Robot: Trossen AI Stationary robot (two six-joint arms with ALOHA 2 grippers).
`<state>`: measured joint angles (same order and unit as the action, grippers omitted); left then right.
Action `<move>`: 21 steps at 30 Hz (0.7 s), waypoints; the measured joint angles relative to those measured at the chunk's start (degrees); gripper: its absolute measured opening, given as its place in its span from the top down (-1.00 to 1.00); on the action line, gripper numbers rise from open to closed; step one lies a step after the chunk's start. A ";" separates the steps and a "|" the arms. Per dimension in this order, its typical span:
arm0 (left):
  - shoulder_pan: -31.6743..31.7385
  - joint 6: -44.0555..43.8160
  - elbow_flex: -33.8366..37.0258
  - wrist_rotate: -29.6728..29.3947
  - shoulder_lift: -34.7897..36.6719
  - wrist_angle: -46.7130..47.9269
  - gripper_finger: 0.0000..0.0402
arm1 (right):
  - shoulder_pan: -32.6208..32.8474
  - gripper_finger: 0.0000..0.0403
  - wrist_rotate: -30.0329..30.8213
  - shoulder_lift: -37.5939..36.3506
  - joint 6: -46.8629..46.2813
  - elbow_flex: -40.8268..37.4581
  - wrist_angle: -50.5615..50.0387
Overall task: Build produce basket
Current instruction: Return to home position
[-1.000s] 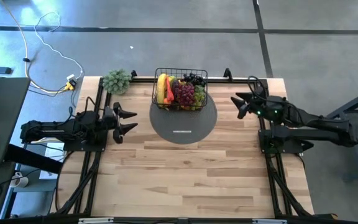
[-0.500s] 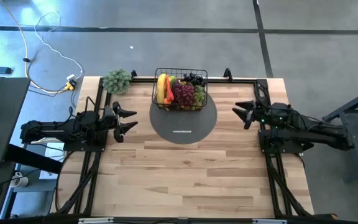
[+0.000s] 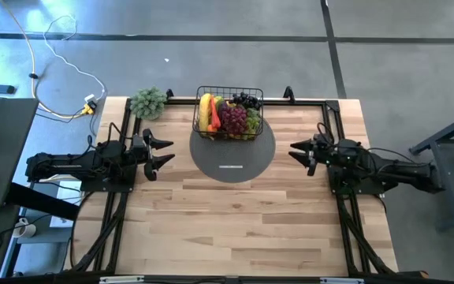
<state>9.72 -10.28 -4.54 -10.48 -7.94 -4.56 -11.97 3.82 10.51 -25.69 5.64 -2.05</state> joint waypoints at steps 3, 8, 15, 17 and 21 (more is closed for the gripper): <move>0.00 0.00 0.00 0.00 0.00 0.00 -0.18 | 0.00 0.06 -0.99 -1.72 0.02 -2.38 2.12; 0.00 0.00 0.00 0.00 0.00 0.01 -0.18 | 0.00 0.06 -2.45 -4.52 0.00 -4.71 3.01; 0.00 0.00 -0.02 0.01 0.00 0.02 -0.18 | 0.02 0.06 -4.33 -5.73 -0.41 -5.06 2.97; 0.00 0.00 -0.02 0.02 0.00 0.02 -0.18 | 0.00 0.06 -4.33 -5.69 -0.95 -5.06 2.95; 0.00 -0.01 -0.02 0.02 0.00 0.03 -0.18 | 0.00 0.06 -4.24 -5.67 -2.55 -5.06 2.93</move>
<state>9.72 -10.29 -4.56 -10.46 -7.95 -4.53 -11.97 -0.42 4.84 -28.25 0.58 0.89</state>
